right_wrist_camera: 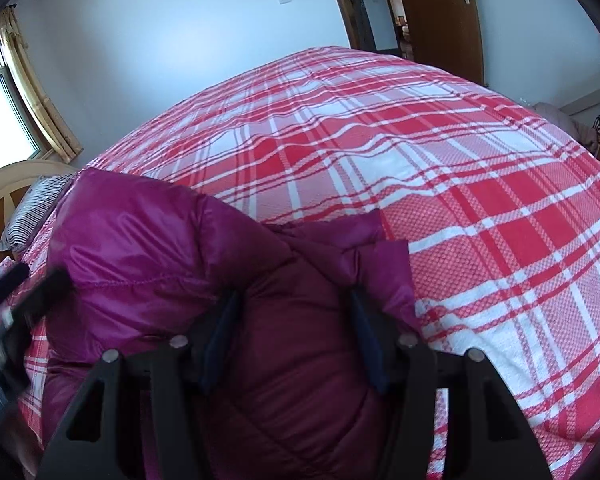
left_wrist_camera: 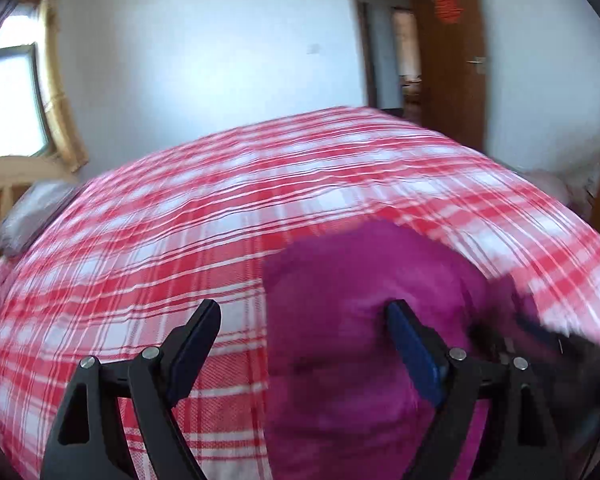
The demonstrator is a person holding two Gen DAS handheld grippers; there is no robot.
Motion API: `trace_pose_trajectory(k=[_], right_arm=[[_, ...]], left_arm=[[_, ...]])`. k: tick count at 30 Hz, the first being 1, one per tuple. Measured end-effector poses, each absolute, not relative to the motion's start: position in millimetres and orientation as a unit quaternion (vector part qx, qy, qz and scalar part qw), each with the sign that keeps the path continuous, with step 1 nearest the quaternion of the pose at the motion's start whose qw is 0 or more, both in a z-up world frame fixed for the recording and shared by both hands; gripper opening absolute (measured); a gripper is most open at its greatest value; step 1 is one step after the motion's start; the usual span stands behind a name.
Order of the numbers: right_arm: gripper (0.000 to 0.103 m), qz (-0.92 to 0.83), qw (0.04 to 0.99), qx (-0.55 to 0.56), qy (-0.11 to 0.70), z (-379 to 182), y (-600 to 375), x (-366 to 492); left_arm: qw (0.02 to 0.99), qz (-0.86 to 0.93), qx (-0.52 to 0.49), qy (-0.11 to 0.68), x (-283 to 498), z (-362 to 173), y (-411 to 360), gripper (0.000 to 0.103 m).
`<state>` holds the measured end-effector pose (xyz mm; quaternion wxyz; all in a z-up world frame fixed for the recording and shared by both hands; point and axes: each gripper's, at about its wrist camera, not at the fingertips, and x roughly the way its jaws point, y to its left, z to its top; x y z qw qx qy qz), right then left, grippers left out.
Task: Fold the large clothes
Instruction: 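Hold the folded jacket bundle with both tools, pressing it together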
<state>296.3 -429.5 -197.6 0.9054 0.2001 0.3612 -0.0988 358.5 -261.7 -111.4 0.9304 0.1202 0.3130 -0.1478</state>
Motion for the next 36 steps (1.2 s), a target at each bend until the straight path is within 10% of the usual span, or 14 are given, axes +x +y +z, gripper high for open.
trace_pose_trajectory(k=[36], right_arm=[[0.061, -0.125, 0.901, 0.164, 0.382, -202.0, -419.8, 308.9]], left_arm=[[0.902, -0.025, 0.055, 0.427, 408.4, -183.0, -267.0, 0.102]])
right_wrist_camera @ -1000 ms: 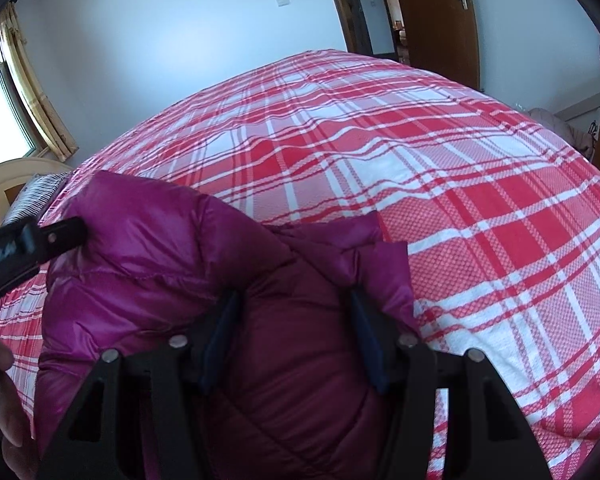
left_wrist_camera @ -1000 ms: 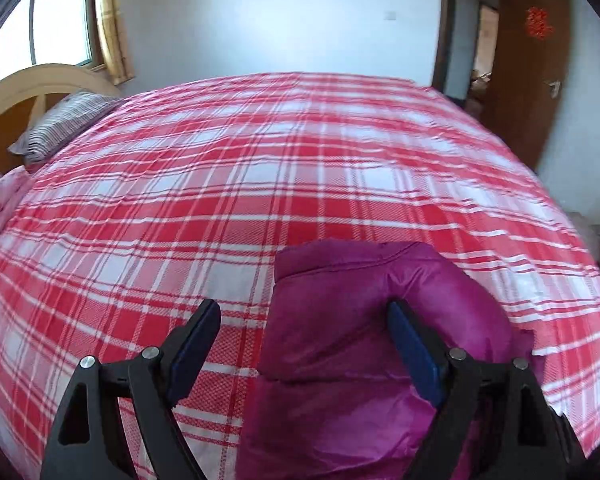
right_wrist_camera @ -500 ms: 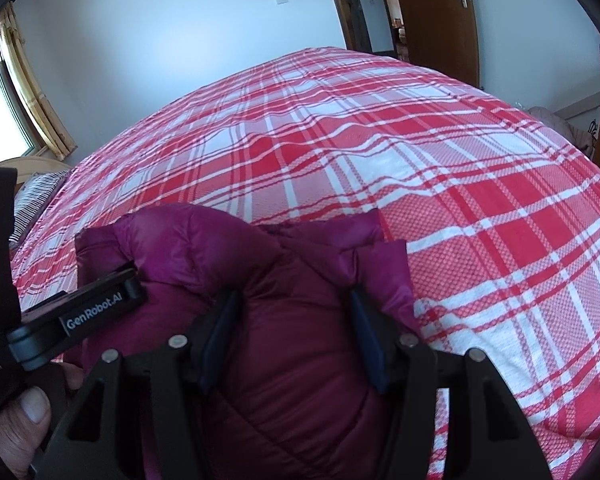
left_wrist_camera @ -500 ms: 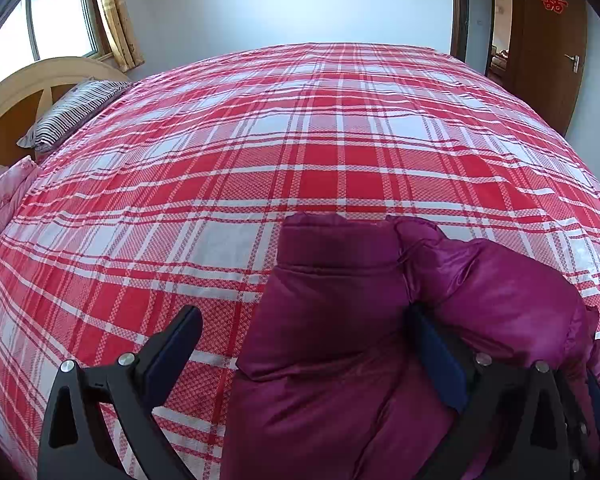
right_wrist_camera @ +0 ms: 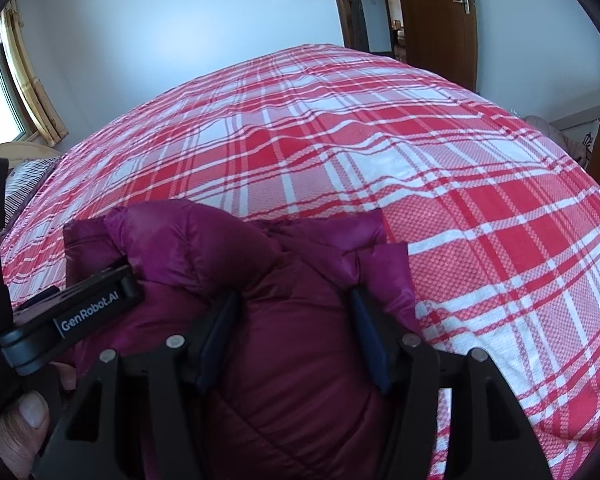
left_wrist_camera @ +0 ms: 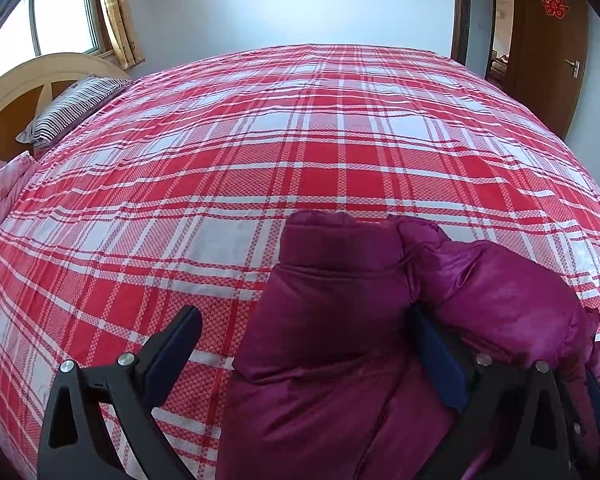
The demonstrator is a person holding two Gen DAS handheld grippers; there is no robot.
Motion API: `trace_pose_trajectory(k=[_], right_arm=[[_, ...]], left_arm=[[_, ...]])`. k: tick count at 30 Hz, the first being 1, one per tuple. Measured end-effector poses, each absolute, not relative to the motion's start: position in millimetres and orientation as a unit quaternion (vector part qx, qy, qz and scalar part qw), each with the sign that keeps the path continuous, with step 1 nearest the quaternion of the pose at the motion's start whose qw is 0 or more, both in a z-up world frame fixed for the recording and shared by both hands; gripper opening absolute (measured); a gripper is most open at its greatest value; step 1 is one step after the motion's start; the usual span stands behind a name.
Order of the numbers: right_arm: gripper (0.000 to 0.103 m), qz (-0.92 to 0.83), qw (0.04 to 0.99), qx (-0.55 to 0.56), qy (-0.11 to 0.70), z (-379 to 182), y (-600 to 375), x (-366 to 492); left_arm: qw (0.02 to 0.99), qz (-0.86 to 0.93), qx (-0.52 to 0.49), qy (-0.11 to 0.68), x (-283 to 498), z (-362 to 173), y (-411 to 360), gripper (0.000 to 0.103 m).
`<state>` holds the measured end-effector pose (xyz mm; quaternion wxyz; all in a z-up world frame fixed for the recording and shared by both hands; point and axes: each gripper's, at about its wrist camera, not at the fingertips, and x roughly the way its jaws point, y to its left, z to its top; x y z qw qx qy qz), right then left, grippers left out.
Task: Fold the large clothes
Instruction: 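Hold the folded jacket bundle with both tools, pressing it together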
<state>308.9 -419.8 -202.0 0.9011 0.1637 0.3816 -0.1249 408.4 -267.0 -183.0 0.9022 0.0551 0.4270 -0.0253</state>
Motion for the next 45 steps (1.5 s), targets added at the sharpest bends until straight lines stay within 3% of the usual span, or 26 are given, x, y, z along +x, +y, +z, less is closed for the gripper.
trace_pose_trajectory(k=[45], right_arm=[[0.065, -0.149, 0.892, 0.108, 0.413, -205.5, -407.8, 320.5]], left_arm=[[0.902, -0.033, 0.043, 0.429, 409.7, -184.7, -262.8, 0.102]])
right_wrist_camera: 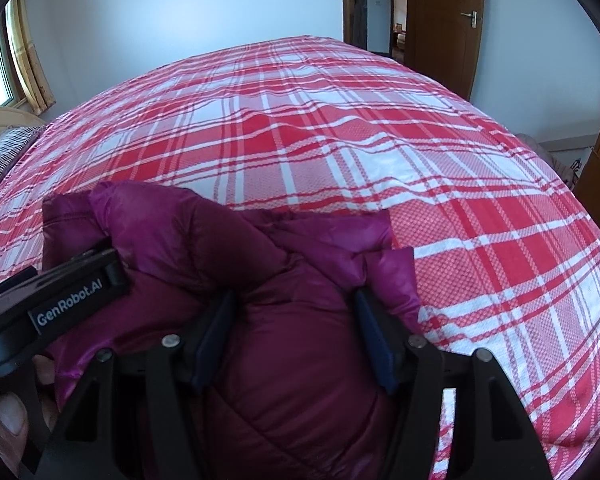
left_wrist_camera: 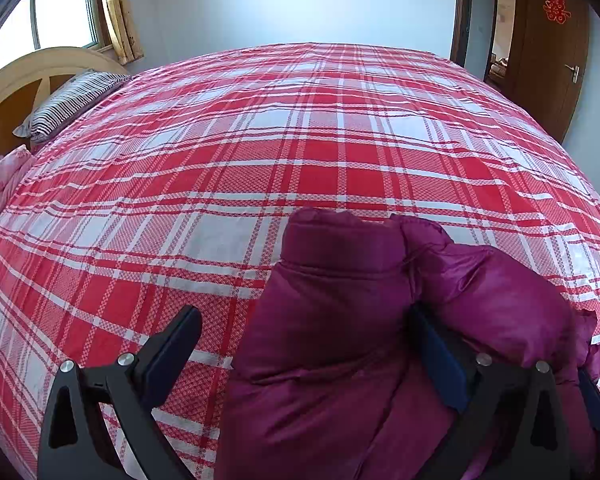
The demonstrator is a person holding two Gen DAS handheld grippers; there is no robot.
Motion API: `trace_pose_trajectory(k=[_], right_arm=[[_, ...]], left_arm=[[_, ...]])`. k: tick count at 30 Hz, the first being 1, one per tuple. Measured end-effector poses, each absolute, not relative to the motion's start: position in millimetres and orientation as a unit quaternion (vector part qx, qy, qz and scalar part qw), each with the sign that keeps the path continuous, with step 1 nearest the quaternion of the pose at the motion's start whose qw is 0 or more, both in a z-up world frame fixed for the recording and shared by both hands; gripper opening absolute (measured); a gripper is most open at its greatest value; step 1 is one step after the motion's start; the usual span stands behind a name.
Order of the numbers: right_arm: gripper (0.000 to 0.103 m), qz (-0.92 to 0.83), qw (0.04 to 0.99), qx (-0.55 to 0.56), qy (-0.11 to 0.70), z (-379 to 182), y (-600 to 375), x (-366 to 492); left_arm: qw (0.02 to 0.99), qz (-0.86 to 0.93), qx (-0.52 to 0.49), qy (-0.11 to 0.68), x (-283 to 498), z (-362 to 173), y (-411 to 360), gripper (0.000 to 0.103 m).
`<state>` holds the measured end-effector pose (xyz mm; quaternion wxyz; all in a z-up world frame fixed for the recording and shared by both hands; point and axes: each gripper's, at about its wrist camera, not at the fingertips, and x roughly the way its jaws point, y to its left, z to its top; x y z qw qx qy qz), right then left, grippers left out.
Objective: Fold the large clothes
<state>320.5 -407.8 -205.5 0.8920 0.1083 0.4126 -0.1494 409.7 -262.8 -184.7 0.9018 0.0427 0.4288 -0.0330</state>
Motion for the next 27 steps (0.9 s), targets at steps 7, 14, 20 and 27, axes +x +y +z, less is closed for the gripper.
trace_pose_trajectory(k=[7, 14, 20, 27], right_arm=[[0.065, -0.149, 0.892, 0.11, 0.412, -205.0, -407.5, 321.3], [0.066, -0.149, 0.891, 0.109, 0.414, -205.1, -407.7, 322.5], [0.067, -0.146, 0.891, 0.114, 0.415, -205.1, -409.4, 322.9], [0.082, -0.059, 0.917, 0.205, 0.338, -173.9, -439.0, 278.2]], left_arm=[[0.901, -0.035, 0.039, 0.431, 409.7, -184.6, -262.0, 0.102], [0.893, -0.056, -0.001, 0.447, 415.5, -187.7, -252.5, 0.102], [0.875, -0.097, -0.061, 0.471, 422.5, -190.2, -238.8, 0.102], [0.844, -0.255, -0.117, 0.457, 383.5, -149.3, -181.5, 0.102]])
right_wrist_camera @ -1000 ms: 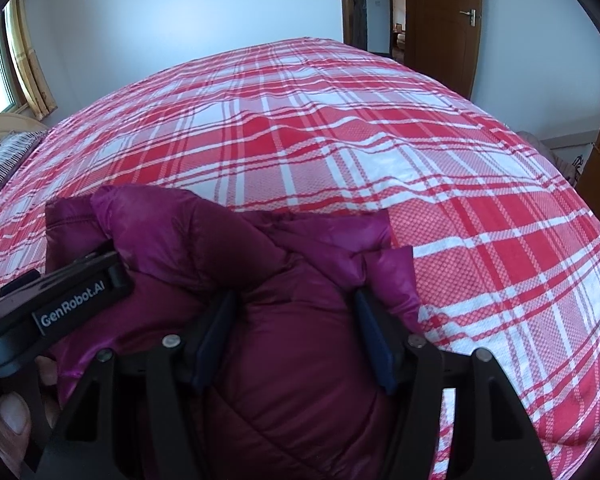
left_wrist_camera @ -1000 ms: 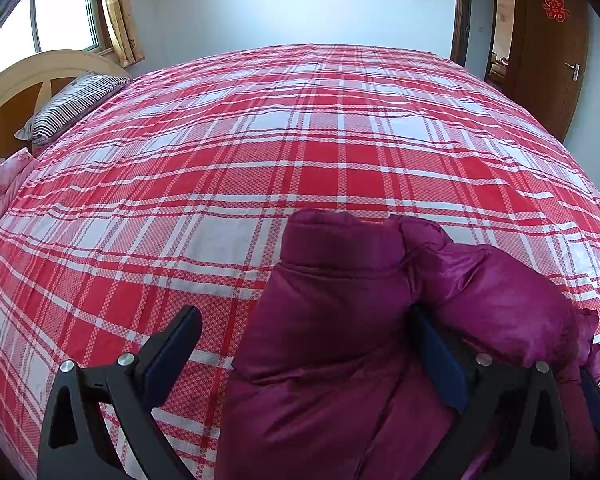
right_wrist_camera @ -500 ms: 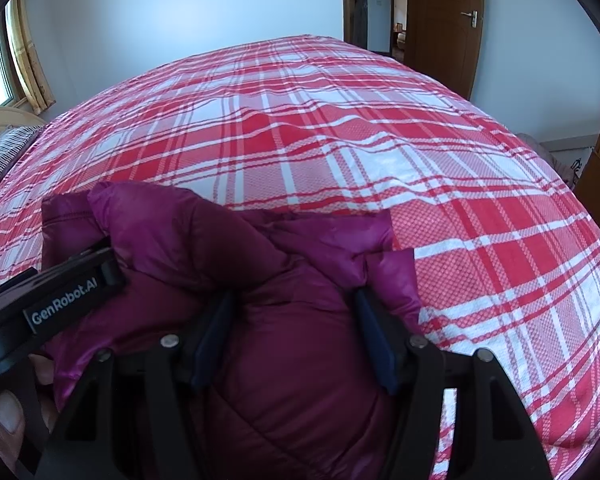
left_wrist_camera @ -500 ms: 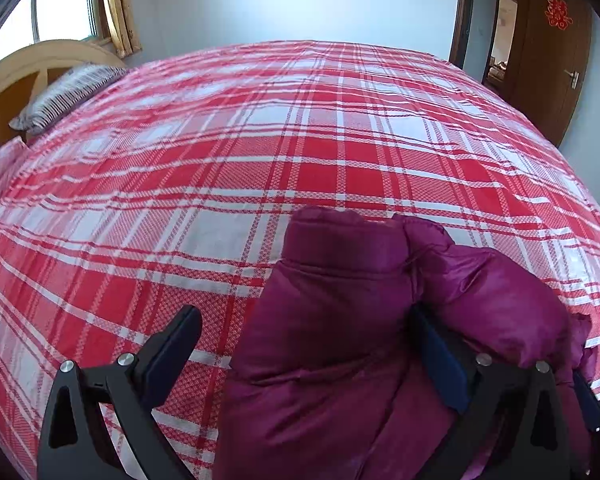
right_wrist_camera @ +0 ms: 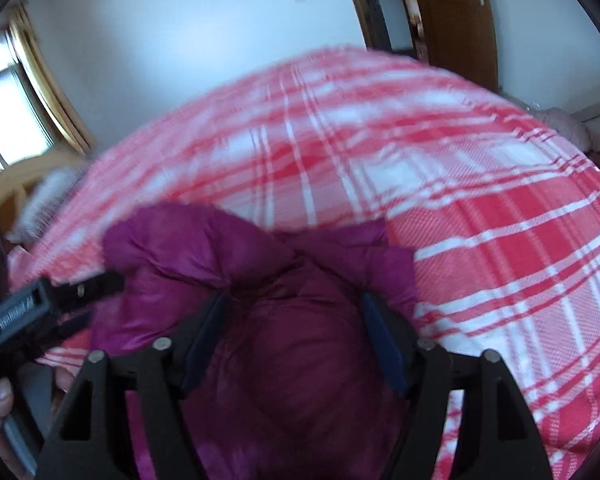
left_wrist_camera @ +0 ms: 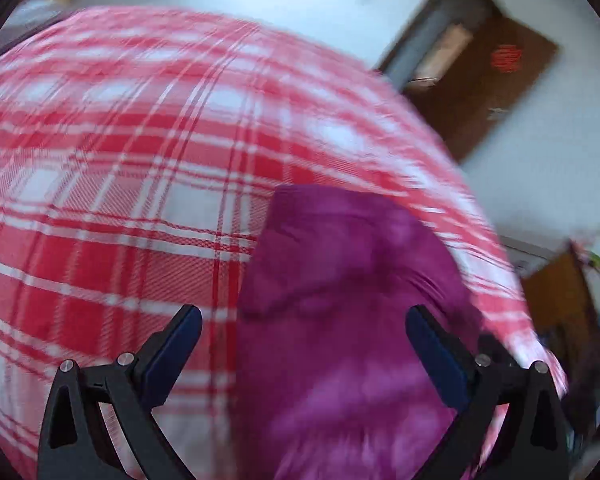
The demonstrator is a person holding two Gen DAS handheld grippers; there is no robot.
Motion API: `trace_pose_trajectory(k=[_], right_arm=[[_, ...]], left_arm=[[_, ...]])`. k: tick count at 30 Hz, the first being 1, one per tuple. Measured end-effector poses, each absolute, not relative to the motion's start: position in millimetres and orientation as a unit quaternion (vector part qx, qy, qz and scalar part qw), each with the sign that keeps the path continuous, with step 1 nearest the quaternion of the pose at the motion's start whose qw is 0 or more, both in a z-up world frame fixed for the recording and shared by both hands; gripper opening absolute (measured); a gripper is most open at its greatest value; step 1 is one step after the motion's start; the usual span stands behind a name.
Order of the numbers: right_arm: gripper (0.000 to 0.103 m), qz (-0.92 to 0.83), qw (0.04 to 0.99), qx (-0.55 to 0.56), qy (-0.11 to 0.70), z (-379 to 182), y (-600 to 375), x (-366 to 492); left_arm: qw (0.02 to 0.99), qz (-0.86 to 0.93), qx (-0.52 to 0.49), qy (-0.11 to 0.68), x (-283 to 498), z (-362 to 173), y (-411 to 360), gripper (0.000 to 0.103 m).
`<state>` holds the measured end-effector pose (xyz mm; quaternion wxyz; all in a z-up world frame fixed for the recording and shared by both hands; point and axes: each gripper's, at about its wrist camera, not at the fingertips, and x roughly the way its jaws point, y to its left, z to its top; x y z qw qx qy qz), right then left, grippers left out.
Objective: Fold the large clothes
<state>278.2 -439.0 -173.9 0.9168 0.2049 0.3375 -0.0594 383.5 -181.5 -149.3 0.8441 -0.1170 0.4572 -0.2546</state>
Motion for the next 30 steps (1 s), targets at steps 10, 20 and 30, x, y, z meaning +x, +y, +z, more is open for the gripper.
trace_pose_trajectory(k=[10, 20, 30], right_arm=[[0.087, -0.03, 0.913, 0.217, 0.343, -183.0, -477.5, 254.3], [0.039, 0.106, 0.874, 0.302, 0.364, -210.1, -471.7, 279.0], [0.024, 0.149, 0.89, 0.289, 0.319, -165.1, -432.5, 254.8]], left_arm=[[0.818, -0.363, -0.093, 0.436, 322.1, -183.5, -160.5, 0.102], [0.8, -0.4, -0.113, 0.432, 318.2, -176.5, -177.3, 0.066], [0.846, -0.383, -0.065, 0.364, 281.1, -110.2, -138.2, 0.041]])
